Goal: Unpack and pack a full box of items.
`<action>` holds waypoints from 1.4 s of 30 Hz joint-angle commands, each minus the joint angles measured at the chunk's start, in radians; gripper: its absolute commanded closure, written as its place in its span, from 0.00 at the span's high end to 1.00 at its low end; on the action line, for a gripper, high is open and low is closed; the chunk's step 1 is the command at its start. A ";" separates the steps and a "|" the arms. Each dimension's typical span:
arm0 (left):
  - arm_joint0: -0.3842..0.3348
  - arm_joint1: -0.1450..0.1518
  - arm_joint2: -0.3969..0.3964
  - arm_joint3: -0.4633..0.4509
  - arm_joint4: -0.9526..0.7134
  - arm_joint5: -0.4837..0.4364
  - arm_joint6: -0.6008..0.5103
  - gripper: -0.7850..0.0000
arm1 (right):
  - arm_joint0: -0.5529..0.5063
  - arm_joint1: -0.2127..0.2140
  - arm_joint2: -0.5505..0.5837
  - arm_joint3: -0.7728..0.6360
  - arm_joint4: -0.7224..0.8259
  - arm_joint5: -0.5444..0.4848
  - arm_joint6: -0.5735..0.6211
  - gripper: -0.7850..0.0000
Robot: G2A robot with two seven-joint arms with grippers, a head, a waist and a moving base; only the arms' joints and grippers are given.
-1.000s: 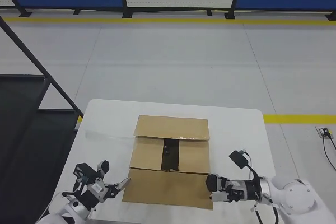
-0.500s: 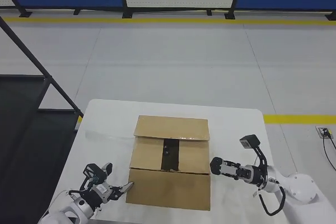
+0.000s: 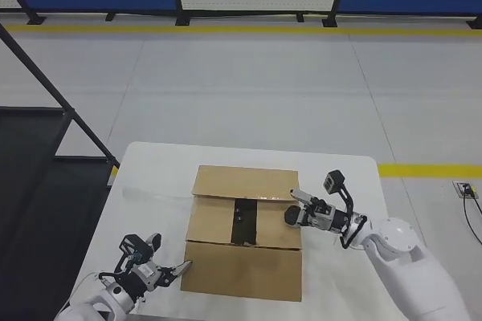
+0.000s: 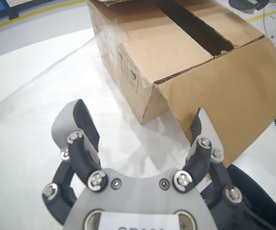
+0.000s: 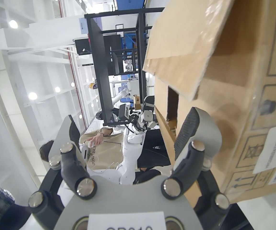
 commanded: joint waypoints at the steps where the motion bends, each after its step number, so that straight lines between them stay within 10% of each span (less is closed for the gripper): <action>1: 0.000 0.000 0.000 0.000 0.000 0.000 0.000 1.00 | 0.019 -0.007 -0.021 0.005 -0.018 -0.021 -0.017 1.00; 14: 0.000 0.000 0.000 0.000 0.000 0.000 0.000 1.00 | 0.108 -0.057 -0.096 -0.013 -0.170 -0.082 -0.378 1.00; 31: 0.000 0.000 0.000 0.000 0.000 0.000 0.000 1.00 | 0.134 -0.074 -0.127 0.004 -0.216 -0.073 -0.432 1.00; 42: 0.023 0.004 0.010 -0.025 0.035 0.007 0.018 1.00 | 0.376 -0.188 -0.263 0.232 -0.105 -0.002 -0.709 1.00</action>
